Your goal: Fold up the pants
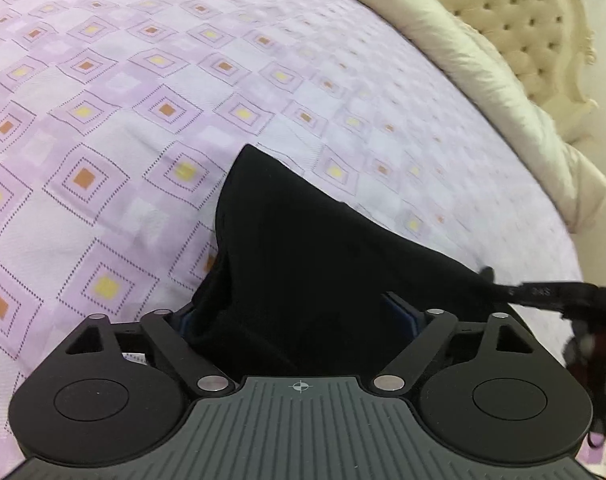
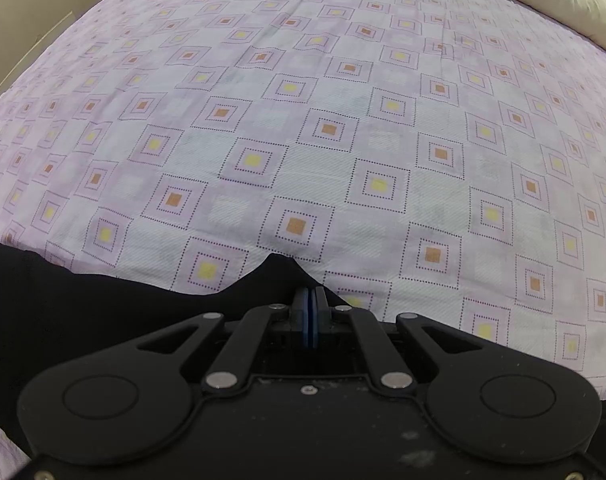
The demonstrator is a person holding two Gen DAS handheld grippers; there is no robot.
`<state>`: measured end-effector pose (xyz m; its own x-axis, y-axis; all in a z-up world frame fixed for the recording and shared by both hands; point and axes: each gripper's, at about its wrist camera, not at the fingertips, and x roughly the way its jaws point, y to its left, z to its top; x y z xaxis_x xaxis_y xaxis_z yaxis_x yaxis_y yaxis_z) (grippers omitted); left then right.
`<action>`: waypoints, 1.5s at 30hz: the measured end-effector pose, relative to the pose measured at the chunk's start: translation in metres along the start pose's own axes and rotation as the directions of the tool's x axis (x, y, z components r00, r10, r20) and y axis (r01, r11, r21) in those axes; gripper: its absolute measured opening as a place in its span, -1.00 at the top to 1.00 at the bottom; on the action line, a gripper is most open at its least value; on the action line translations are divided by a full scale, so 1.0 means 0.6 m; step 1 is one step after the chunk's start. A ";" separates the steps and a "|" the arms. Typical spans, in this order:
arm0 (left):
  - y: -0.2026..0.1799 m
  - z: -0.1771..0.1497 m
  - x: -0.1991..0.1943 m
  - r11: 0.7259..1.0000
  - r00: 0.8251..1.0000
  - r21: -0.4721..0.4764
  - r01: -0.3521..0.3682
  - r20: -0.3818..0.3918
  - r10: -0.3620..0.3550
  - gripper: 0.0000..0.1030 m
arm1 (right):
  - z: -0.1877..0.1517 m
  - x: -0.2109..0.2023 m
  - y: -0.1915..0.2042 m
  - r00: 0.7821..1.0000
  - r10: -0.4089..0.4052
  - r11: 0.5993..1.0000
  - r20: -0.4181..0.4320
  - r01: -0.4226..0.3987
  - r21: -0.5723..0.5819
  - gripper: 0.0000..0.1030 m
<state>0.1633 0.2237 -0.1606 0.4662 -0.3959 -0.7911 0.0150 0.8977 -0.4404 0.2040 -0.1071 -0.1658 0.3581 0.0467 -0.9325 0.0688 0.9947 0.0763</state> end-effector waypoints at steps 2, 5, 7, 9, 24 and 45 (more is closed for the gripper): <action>-0.013 0.002 0.002 0.998 0.999 0.033 -0.053 0.000 0.053 -0.08 | -0.001 -0.001 -0.002 1.000 0.005 1.000 0.005 -0.005 0.002 0.93; -0.014 0.004 -0.007 0.998 0.998 0.036 -0.057 -0.001 0.057 0.46 | -0.001 -0.002 -0.007 1.000 0.019 1.000 0.005 -0.019 0.002 0.93; -0.025 0.003 -0.018 0.995 0.997 0.064 -0.072 0.018 0.071 0.51 | 0.001 -0.010 -0.014 0.999 0.033 0.999 0.004 -0.033 0.007 0.93; -0.056 0.004 -0.038 0.988 0.994 0.120 -0.097 0.056 0.091 0.54 | -0.001 -0.032 -0.025 0.998 0.038 0.999 0.043 -0.039 0.034 0.88; -0.487 -0.102 -0.117 0.854 0.966 0.516 -0.064 0.245 -0.076 0.55 | -0.195 -0.179 -0.242 0.980 0.160 0.956 0.116 -0.183 0.229 0.79; -0.691 -0.273 0.123 0.752 0.976 0.623 0.216 -0.117 -0.184 -0.56 | -0.323 -0.238 -0.506 0.998 -0.010 0.941 0.055 -0.010 0.340 0.53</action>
<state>0.0463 -0.2094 -0.1060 0.3486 -0.5741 -0.7408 0.6635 0.7095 -0.2376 -0.0486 -0.3978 -0.1242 0.4083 0.0318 -0.9123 0.3775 0.9040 0.2005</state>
